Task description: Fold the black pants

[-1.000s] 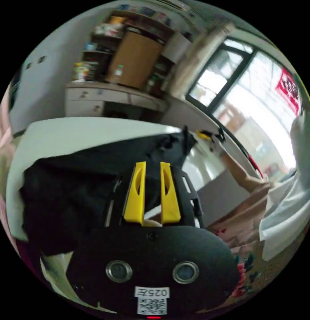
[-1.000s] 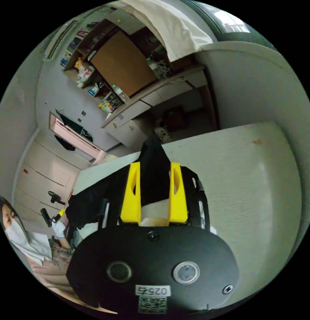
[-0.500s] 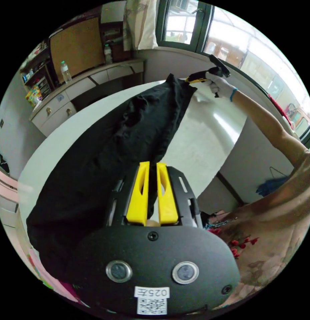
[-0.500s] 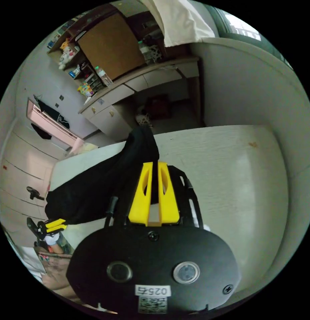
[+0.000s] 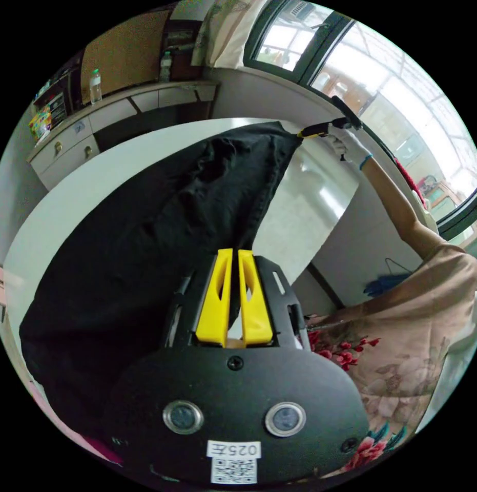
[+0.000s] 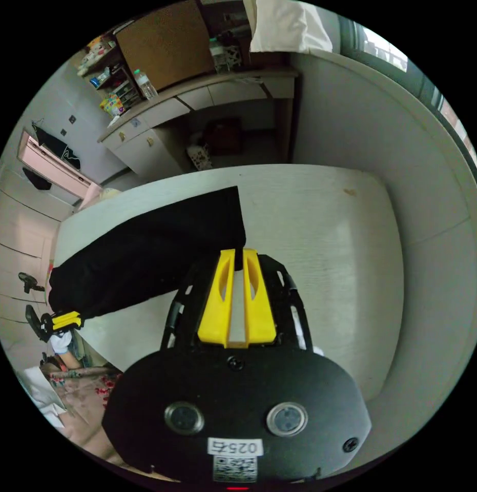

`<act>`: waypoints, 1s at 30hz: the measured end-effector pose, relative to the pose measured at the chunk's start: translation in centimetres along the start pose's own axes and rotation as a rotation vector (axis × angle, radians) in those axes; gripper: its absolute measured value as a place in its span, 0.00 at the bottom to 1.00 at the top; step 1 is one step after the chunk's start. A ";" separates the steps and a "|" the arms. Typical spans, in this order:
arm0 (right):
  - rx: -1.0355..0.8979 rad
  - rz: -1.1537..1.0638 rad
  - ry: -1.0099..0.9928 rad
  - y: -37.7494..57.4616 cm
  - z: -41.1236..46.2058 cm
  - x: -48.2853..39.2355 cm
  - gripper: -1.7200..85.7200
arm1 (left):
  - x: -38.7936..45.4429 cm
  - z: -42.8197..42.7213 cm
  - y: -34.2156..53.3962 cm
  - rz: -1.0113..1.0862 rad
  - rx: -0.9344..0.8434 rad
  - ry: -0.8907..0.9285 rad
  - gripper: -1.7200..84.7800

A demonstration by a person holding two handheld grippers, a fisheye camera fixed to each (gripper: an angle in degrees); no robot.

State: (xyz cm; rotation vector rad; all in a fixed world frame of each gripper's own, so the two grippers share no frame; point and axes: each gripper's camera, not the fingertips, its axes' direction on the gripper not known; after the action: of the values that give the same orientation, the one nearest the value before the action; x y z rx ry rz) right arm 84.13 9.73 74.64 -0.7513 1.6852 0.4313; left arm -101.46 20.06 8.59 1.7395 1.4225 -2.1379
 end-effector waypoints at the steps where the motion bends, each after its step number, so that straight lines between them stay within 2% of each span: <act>1: 0.009 0.000 -0.001 0.2 0.0 -0.1 0.04 | -0.2 -0.2 0.2 -0.002 -0.001 0.009 0.00; 4: 0.090 -0.011 0.023 0.9 -1.6 -1.0 0.05 | -0.7 -1.5 1.0 -0.010 0.045 0.039 0.00; 7: 0.036 -0.039 0.046 0.9 -1.5 -1.8 0.07 | -0.9 -2.6 1.6 0.004 0.062 0.047 0.00; 10: 0.000 -0.019 0.035 1.3 0.3 -1.5 0.16 | -1.3 -0.9 1.8 0.026 -0.035 0.065 0.00; 13: 0.015 -0.001 -0.119 2.7 1.7 -0.9 0.23 | -1.2 -2.0 2.9 0.060 -0.006 0.119 0.00; 17: 0.100 0.009 -0.213 4.4 2.1 -1.5 0.24 | -1.9 -5.5 5.0 0.056 0.100 0.166 0.02; 20: 0.142 0.026 -0.030 5.6 3.0 -3.7 0.13 | -4.6 -7.9 7.0 -0.106 0.156 -0.004 0.02; 21: 0.165 0.020 0.079 6.1 3.5 -5.0 0.10 | -6.1 -9.1 8.0 -0.191 0.172 -0.112 0.02; 25: 0.166 -0.091 0.122 7.3 4.3 -8.2 0.07 | -11.4 -12.2 11.4 -0.463 0.125 -0.392 0.01; 28: 0.149 -0.163 0.254 8.2 4.5 -8.7 0.07 | -14.5 -11.1 12.2 -0.548 0.039 -0.420 0.01; 30: 0.122 -0.146 0.263 8.8 4.4 -7.9 0.07 | -14.8 -11.0 11.6 -0.523 0.100 -0.373 0.01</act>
State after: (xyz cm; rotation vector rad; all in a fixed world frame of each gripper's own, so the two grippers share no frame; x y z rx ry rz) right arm 82.15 20.88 80.15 -0.8623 1.8673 0.1299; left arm -81.40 13.28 13.77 0.9689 1.8201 -2.6346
